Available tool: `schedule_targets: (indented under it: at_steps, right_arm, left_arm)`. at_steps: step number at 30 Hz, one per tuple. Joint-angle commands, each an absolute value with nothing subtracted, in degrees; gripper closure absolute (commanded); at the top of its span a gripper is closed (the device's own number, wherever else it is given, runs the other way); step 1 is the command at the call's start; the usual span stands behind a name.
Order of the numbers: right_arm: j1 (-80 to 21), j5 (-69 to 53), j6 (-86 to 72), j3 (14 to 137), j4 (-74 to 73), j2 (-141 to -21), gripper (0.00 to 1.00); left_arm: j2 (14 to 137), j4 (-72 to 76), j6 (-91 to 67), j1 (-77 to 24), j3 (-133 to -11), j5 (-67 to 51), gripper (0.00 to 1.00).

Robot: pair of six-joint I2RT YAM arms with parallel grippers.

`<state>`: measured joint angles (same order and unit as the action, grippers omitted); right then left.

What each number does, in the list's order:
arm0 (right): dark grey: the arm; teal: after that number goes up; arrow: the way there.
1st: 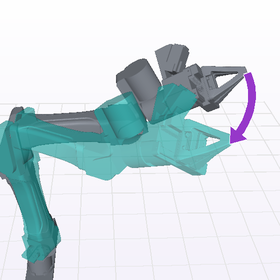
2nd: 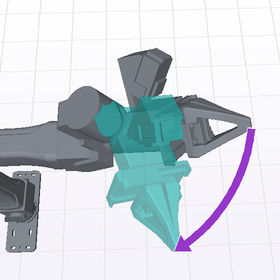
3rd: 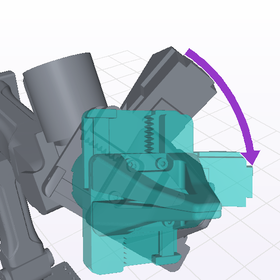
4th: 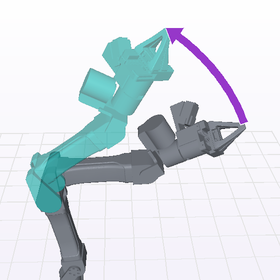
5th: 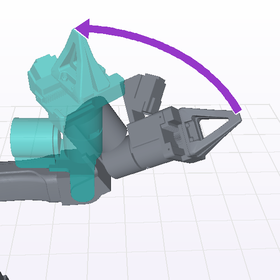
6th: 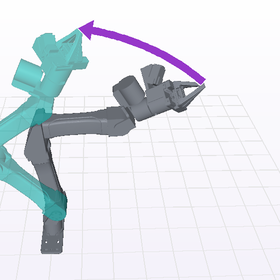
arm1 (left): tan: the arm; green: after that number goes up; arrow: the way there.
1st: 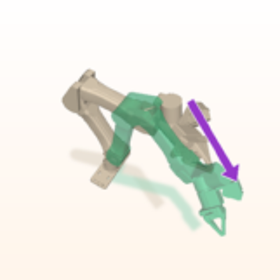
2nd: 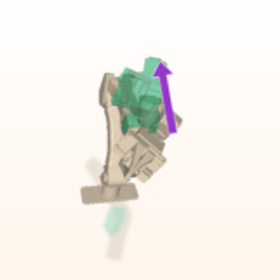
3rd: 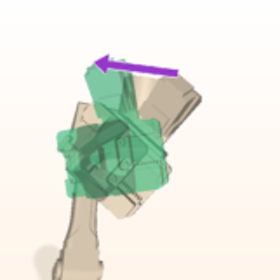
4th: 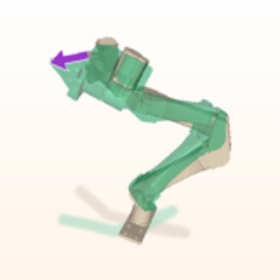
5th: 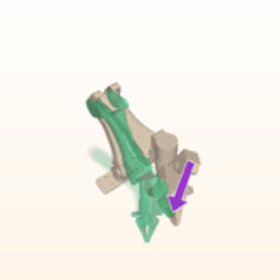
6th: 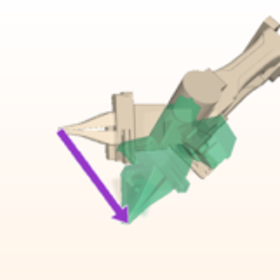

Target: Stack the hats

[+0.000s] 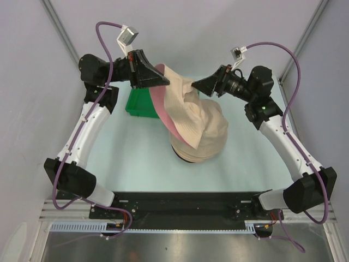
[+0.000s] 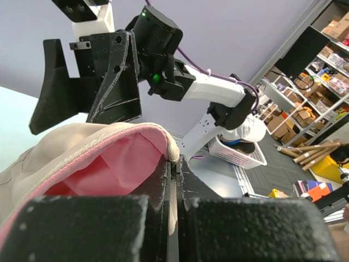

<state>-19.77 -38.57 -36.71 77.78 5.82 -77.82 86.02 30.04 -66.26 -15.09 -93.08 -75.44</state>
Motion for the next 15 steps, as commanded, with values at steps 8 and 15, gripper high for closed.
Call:
schedule_targets:
  at_steps: [8, 15]
  right_arm:
    - [-20.5, -49.4, -38.7, 81.0, 13.9, -81.0, 0.23]
    - [-22.9, -49.0, -37.0, 82.7, 11.8, -81.8, 0.32]
  left_arm:
    - [83.1, 32.5, -68.6, -15.7, -94.5, -76.0, 1.00]
    - [82.6, 32.5, -68.2, -15.7, -94.0, -75.6, 1.00]
